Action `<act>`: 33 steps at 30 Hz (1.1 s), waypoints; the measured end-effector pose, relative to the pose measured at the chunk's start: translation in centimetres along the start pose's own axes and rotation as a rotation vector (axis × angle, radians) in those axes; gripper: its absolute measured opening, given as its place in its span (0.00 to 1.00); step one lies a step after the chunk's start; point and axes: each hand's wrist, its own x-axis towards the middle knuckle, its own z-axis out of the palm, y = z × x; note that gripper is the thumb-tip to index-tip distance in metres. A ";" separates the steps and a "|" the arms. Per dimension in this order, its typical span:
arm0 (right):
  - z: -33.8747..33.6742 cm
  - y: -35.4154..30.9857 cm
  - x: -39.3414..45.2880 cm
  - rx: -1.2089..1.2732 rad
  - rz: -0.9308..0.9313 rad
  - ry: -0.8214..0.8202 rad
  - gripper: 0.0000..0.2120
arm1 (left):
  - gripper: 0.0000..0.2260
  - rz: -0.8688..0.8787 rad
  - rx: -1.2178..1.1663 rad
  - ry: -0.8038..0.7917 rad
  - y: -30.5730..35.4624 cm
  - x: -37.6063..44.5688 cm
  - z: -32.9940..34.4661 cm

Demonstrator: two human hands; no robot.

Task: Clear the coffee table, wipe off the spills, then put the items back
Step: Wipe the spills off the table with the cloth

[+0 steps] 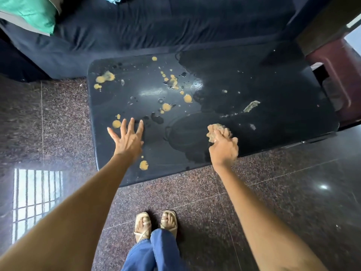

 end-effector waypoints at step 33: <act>1.7 -8.1 -9.1 0.048 0.096 0.054 0.20 | 0.20 -0.393 -0.403 -0.358 -13.0 1.2 -0.1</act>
